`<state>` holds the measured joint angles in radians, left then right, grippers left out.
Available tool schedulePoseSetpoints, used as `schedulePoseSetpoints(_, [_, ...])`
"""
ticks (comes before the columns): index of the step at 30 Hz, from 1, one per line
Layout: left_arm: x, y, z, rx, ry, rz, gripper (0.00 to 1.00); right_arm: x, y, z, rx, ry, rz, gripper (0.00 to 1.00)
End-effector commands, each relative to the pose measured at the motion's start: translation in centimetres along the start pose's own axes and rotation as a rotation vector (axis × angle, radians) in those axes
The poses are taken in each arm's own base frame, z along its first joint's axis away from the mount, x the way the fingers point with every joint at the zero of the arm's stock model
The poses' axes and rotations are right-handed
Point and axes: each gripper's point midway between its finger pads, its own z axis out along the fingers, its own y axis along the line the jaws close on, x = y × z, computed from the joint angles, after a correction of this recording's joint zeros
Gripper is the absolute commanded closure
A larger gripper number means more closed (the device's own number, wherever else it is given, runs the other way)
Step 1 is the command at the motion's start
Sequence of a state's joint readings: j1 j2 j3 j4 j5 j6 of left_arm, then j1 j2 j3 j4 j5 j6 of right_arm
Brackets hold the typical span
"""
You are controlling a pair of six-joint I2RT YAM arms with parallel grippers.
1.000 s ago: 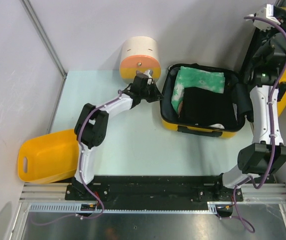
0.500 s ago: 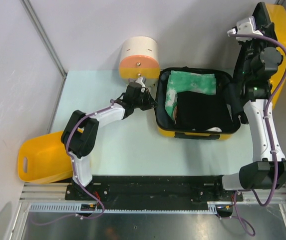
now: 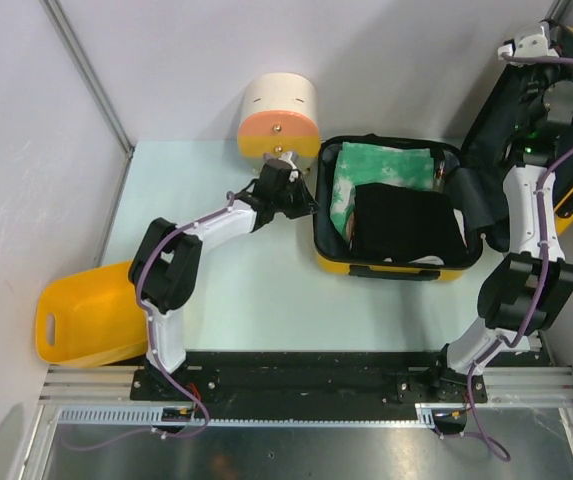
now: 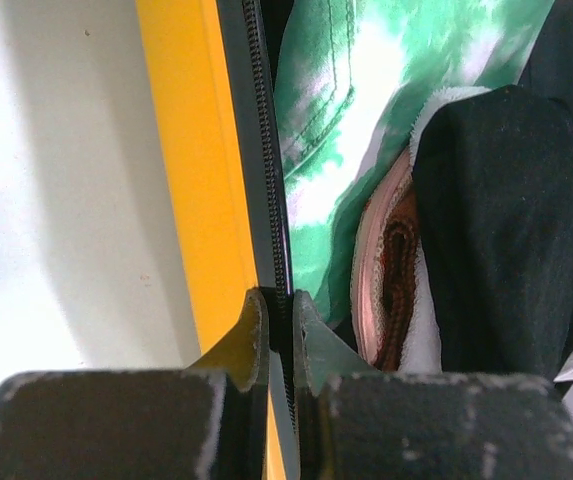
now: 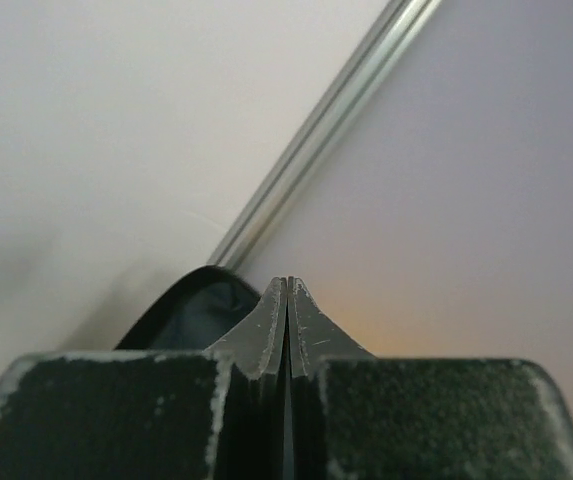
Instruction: Open, take out, and arrange the luggage
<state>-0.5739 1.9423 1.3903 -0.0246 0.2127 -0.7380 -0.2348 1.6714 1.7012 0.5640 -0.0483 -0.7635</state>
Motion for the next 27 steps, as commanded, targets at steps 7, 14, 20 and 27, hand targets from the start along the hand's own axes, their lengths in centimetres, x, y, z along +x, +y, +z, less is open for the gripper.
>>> schedulePoseSetpoints(7, [-4.7,-8.2,-1.2,0.242,-0.100,0.134,0.55,-8.1,1.6,-3.1,-0.167,-0.086,0.100,0.35])
schedulePoseSetpoints(14, [-6.1,-8.4,-8.7,0.206,-0.141,0.347,0.00,-11.4,5.6,-9.4,-0.401,-0.002,0.216,0.03])
schedulePoseSetpoints(20, [-5.7,-5.1,-17.1,0.254,-0.040,0.573,0.00,-11.4,11.3,-18.1,-0.751,0.140,0.273,0.02])
schedulePoseSetpoints(27, [-5.5,10.6,-28.9,-0.083,0.062,0.588,0.00,-8.6,15.1,-26.9,-1.026,0.328,0.307,0.00])
